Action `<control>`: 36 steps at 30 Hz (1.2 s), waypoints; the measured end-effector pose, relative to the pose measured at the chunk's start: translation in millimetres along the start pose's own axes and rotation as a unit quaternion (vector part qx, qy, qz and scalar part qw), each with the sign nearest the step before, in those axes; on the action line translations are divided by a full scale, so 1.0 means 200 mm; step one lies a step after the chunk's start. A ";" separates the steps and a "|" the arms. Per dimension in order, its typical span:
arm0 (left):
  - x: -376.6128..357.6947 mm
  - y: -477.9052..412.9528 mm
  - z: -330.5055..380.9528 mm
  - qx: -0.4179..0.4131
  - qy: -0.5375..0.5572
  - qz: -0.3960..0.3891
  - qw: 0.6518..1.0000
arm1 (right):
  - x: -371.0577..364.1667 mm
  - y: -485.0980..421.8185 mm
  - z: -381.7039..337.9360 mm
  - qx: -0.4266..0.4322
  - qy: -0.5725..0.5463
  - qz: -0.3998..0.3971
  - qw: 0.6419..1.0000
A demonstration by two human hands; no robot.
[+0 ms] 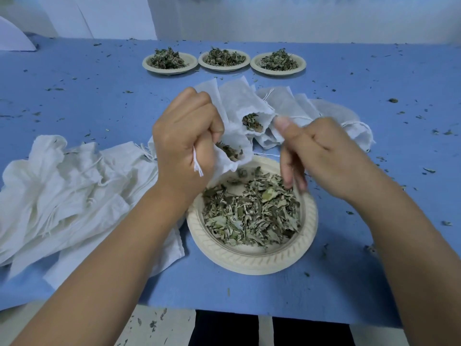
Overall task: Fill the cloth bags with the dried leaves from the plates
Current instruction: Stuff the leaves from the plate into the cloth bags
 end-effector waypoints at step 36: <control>0.00 -0.01 -0.02 0.008 0.005 0.001 1.000 | -0.15 0.02 -0.02 0.024 0.076 -0.217 0.973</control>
Point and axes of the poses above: each hand's wrist, its own y-axis away from the middle knuckle, its own x-axis out of the back of the hand, z = x × y, the point moved 4 cm from there along -y, towards the middle knuckle, and after that the axes turned 6 degrees about z, right-handed, at the moved point
